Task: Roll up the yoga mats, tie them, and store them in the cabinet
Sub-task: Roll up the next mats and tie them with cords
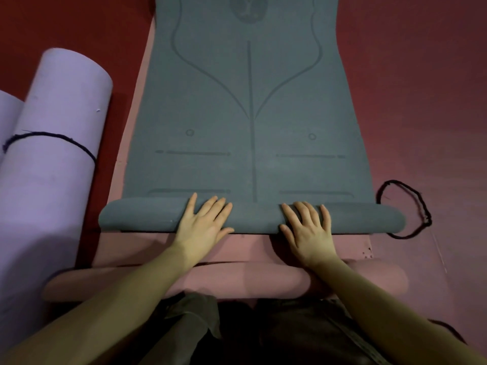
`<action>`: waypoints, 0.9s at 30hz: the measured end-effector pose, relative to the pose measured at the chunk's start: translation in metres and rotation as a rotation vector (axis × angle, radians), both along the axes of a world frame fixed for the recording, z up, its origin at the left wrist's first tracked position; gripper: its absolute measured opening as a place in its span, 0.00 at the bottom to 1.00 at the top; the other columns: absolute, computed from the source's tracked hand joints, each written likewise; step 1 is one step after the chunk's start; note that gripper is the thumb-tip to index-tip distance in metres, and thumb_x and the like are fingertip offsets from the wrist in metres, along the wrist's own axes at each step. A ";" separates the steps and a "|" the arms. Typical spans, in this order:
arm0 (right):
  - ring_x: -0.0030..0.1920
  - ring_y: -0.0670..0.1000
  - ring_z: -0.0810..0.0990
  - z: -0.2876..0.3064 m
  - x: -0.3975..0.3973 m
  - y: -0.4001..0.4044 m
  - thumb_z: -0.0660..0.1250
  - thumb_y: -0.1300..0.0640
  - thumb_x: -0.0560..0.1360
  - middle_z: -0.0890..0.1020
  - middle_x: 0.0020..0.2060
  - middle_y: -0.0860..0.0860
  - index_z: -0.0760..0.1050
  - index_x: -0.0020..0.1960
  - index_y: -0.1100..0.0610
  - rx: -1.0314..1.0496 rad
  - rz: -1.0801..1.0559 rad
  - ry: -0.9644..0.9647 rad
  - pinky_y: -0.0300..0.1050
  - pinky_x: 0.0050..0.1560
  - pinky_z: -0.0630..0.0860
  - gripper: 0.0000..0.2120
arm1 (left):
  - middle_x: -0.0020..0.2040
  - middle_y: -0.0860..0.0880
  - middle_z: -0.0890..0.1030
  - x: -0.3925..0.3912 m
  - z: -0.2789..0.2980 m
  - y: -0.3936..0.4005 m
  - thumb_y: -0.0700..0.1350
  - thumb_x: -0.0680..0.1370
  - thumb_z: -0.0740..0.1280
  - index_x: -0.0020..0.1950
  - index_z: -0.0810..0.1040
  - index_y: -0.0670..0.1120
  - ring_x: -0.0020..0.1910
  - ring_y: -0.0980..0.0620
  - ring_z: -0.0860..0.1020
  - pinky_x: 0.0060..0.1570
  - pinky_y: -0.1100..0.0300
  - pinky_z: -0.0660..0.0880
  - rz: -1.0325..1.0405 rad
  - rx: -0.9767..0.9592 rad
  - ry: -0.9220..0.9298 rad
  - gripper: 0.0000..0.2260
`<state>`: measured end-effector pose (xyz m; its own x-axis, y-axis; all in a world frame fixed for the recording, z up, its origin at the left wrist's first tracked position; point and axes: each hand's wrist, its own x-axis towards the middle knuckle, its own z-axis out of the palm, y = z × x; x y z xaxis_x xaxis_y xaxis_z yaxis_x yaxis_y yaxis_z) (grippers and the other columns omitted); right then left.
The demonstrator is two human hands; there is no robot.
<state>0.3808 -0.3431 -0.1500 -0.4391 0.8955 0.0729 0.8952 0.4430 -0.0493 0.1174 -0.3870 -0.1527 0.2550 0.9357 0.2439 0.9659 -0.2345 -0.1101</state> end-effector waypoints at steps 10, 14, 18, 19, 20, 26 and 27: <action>0.43 0.57 0.76 -0.006 0.001 -0.002 0.55 0.45 0.77 0.77 0.44 0.53 0.70 0.60 0.50 0.173 0.029 0.076 0.54 0.56 0.63 0.15 | 0.39 0.49 0.80 -0.007 -0.006 0.002 0.57 0.75 0.59 0.53 0.83 0.44 0.37 0.48 0.78 0.42 0.57 0.69 -0.119 0.096 -0.120 0.21; 0.36 0.57 0.76 -0.009 0.001 0.007 0.56 0.44 0.77 0.77 0.38 0.52 0.72 0.53 0.53 0.143 0.052 0.048 0.51 0.42 0.63 0.14 | 0.35 0.47 0.77 -0.012 -0.010 0.010 0.58 0.76 0.56 0.58 0.82 0.43 0.32 0.46 0.78 0.29 0.58 0.74 -0.152 0.020 -0.179 0.24; 0.40 0.56 0.76 -0.009 -0.004 0.015 0.58 0.45 0.77 0.79 0.43 0.52 0.79 0.49 0.54 0.168 0.041 0.070 0.51 0.44 0.66 0.16 | 0.39 0.46 0.77 -0.015 -0.013 0.019 0.60 0.78 0.53 0.59 0.81 0.44 0.32 0.47 0.78 0.35 0.57 0.71 -0.127 -0.055 -0.179 0.26; 0.43 0.56 0.75 -0.008 -0.006 0.017 0.58 0.46 0.76 0.80 0.46 0.53 0.79 0.48 0.54 0.187 0.046 0.078 0.51 0.47 0.66 0.16 | 0.40 0.46 0.78 -0.014 -0.014 0.020 0.59 0.76 0.55 0.59 0.81 0.44 0.32 0.47 0.78 0.39 0.55 0.68 -0.116 -0.055 -0.146 0.25; 0.46 0.56 0.73 -0.007 -0.007 0.017 0.58 0.46 0.76 0.80 0.48 0.53 0.80 0.48 0.54 0.196 0.047 0.083 0.52 0.49 0.65 0.16 | 0.42 0.45 0.78 -0.013 -0.016 0.021 0.58 0.75 0.56 0.59 0.81 0.45 0.34 0.47 0.79 0.41 0.55 0.66 -0.106 -0.050 -0.111 0.24; 0.51 0.59 0.72 -0.008 0.000 0.013 0.57 0.38 0.75 0.78 0.54 0.57 0.80 0.59 0.54 0.142 0.067 0.065 0.55 0.55 0.64 0.25 | 0.51 0.44 0.80 -0.016 -0.017 0.029 0.59 0.75 0.57 0.60 0.81 0.48 0.49 0.43 0.76 0.54 0.49 0.71 -0.084 -0.056 -0.044 0.23; 0.50 0.59 0.74 -0.008 -0.001 0.015 0.57 0.38 0.75 0.79 0.53 0.57 0.80 0.59 0.53 0.136 0.059 0.063 0.55 0.55 0.64 0.25 | 0.51 0.44 0.81 -0.016 -0.016 0.029 0.59 0.75 0.56 0.60 0.81 0.48 0.49 0.44 0.79 0.55 0.49 0.73 -0.074 -0.067 -0.050 0.23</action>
